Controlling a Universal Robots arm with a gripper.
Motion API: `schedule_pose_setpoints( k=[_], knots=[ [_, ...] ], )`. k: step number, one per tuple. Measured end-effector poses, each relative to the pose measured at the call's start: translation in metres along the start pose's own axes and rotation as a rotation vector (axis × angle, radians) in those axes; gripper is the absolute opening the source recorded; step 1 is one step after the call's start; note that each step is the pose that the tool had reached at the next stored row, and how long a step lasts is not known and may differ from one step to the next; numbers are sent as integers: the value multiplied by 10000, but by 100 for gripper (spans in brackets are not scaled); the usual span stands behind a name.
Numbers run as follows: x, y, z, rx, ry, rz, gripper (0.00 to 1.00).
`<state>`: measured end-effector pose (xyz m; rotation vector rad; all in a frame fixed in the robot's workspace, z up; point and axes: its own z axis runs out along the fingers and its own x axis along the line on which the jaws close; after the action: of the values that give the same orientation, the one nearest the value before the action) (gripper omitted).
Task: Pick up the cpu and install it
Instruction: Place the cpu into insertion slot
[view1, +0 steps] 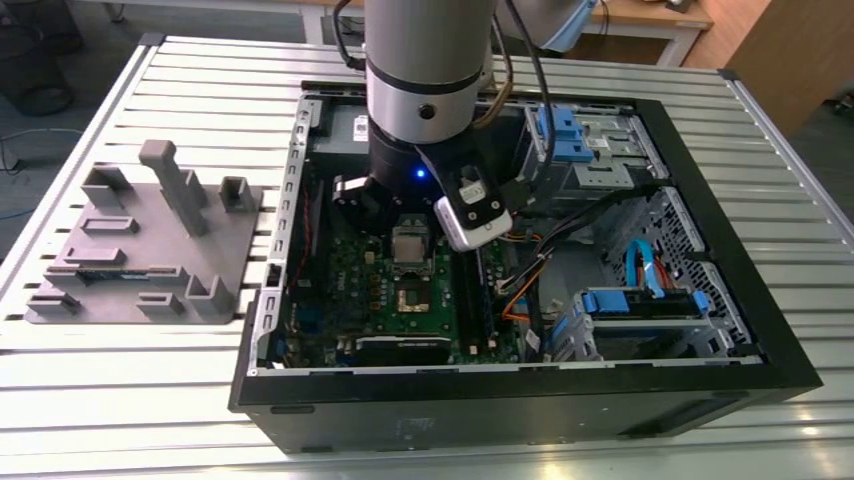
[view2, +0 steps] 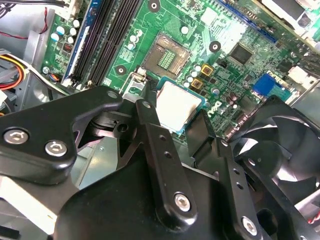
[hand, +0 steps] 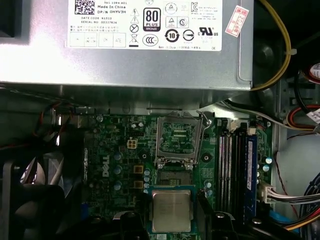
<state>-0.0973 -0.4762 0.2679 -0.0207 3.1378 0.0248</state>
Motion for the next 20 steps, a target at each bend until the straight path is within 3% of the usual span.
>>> schedule_pose_setpoints(
  k=[20],
  knots=[
    [0,-2,108,3,-10,-1,47]
  ],
)
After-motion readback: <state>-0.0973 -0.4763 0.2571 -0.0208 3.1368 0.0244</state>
